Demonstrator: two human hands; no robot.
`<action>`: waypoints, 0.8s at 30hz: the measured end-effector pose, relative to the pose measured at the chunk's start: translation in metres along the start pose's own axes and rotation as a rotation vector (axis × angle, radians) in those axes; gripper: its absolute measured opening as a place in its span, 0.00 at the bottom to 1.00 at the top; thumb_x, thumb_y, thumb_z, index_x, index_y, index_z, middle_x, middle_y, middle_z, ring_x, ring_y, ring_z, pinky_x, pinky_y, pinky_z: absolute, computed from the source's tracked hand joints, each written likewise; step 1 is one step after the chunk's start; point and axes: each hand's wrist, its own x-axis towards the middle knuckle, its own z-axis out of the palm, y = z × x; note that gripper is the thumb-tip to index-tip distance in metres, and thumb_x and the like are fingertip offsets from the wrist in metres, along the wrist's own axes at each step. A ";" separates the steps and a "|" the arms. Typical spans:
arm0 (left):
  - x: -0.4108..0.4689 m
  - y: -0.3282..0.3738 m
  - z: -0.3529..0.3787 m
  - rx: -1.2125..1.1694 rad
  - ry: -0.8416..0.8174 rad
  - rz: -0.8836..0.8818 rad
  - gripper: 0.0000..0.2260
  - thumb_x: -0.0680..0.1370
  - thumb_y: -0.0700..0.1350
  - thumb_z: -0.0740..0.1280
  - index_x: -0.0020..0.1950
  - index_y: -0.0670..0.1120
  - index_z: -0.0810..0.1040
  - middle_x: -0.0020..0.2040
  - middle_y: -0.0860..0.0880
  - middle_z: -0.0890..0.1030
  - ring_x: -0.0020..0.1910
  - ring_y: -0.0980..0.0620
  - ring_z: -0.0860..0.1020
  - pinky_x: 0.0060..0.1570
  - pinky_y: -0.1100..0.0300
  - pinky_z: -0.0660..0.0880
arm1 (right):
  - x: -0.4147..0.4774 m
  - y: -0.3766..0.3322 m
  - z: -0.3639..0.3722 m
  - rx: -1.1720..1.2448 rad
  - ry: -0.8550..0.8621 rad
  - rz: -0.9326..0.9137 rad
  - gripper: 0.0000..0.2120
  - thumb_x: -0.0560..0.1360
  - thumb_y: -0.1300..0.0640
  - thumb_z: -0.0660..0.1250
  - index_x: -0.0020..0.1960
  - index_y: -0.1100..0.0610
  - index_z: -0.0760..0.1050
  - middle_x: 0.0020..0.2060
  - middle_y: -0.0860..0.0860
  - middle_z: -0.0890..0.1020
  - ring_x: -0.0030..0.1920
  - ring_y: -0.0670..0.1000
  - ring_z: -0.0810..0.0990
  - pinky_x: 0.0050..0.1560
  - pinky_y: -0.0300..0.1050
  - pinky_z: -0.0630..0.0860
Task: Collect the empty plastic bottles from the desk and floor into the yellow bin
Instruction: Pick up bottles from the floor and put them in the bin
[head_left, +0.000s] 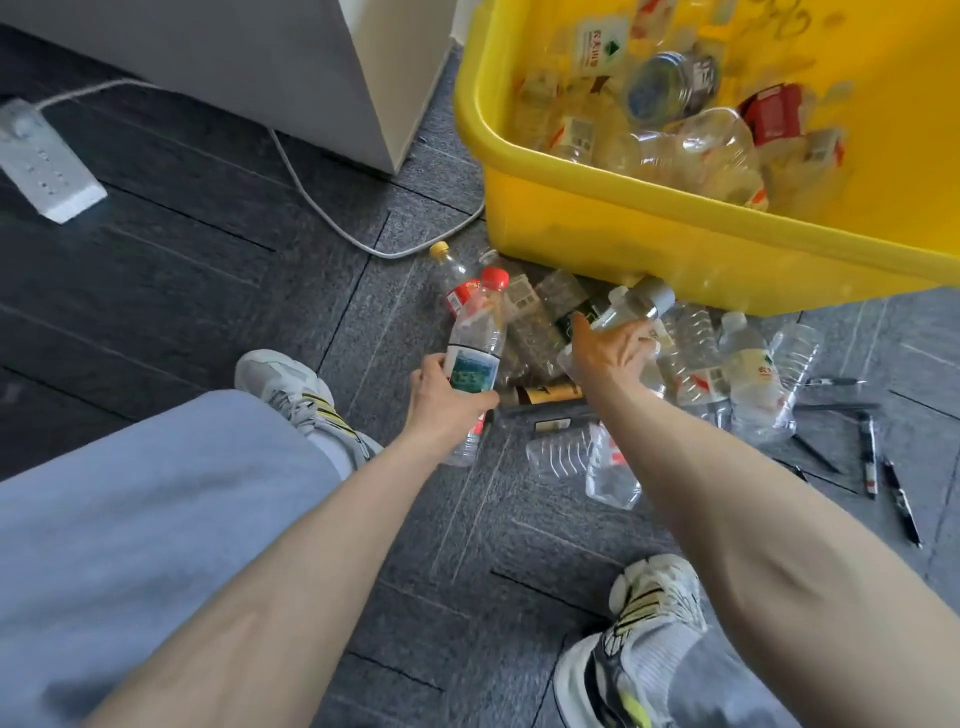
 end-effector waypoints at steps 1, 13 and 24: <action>0.002 -0.003 0.000 -0.002 -0.001 -0.013 0.31 0.69 0.46 0.75 0.68 0.46 0.66 0.61 0.46 0.70 0.59 0.48 0.74 0.61 0.51 0.74 | 0.006 -0.004 0.005 0.033 -0.030 0.045 0.46 0.74 0.42 0.67 0.79 0.58 0.43 0.76 0.62 0.57 0.74 0.63 0.60 0.70 0.62 0.61; -0.045 0.021 -0.016 -0.109 -0.025 -0.122 0.26 0.71 0.46 0.73 0.64 0.47 0.66 0.55 0.47 0.77 0.48 0.50 0.78 0.45 0.57 0.75 | -0.071 0.021 -0.065 0.194 -0.288 -0.006 0.45 0.71 0.41 0.67 0.78 0.55 0.48 0.72 0.59 0.66 0.68 0.63 0.70 0.67 0.61 0.70; -0.140 0.100 -0.014 -0.180 -0.104 0.047 0.33 0.64 0.56 0.74 0.64 0.45 0.69 0.52 0.44 0.79 0.50 0.43 0.80 0.57 0.45 0.77 | -0.146 0.039 -0.197 0.429 -0.236 -0.080 0.40 0.67 0.41 0.72 0.72 0.57 0.61 0.63 0.56 0.76 0.60 0.58 0.76 0.64 0.59 0.73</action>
